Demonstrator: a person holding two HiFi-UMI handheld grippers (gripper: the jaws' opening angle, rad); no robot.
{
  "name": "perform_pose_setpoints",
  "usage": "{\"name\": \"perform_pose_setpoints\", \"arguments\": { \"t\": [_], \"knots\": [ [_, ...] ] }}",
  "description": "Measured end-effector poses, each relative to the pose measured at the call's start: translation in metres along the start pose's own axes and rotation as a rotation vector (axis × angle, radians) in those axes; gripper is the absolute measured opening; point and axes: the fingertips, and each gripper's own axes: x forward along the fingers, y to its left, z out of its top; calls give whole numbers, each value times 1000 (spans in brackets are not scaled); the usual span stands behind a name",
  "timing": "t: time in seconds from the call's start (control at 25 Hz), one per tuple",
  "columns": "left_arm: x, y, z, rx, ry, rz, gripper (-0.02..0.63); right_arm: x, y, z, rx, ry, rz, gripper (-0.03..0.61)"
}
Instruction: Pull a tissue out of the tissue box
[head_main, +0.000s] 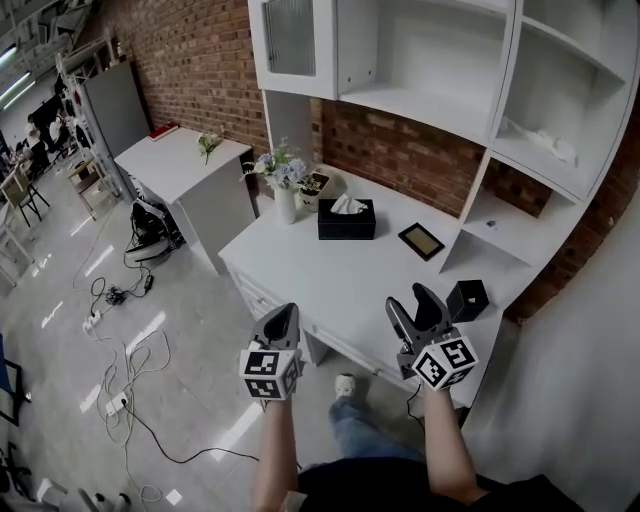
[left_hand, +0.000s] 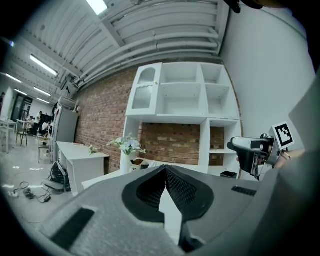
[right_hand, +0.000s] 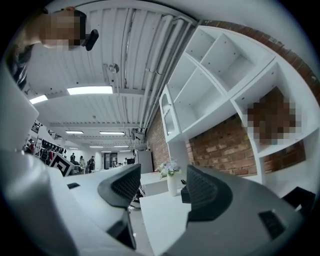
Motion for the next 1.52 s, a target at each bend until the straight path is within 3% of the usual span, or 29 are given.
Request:
{"name": "perform_pose_setpoints", "arguments": {
  "t": [0.76,1.12,1.52],
  "knots": [
    [209,83,-17,3,131,-2,9,197,-134,-55,83,88,-18,267],
    [306,97,-22,28,177,-68,9,267,-190,-86,117,167,-40,267],
    [355,96,-22,9,181,-166,9,304,-216,-96,122,202,-89,267]
  ]
}}
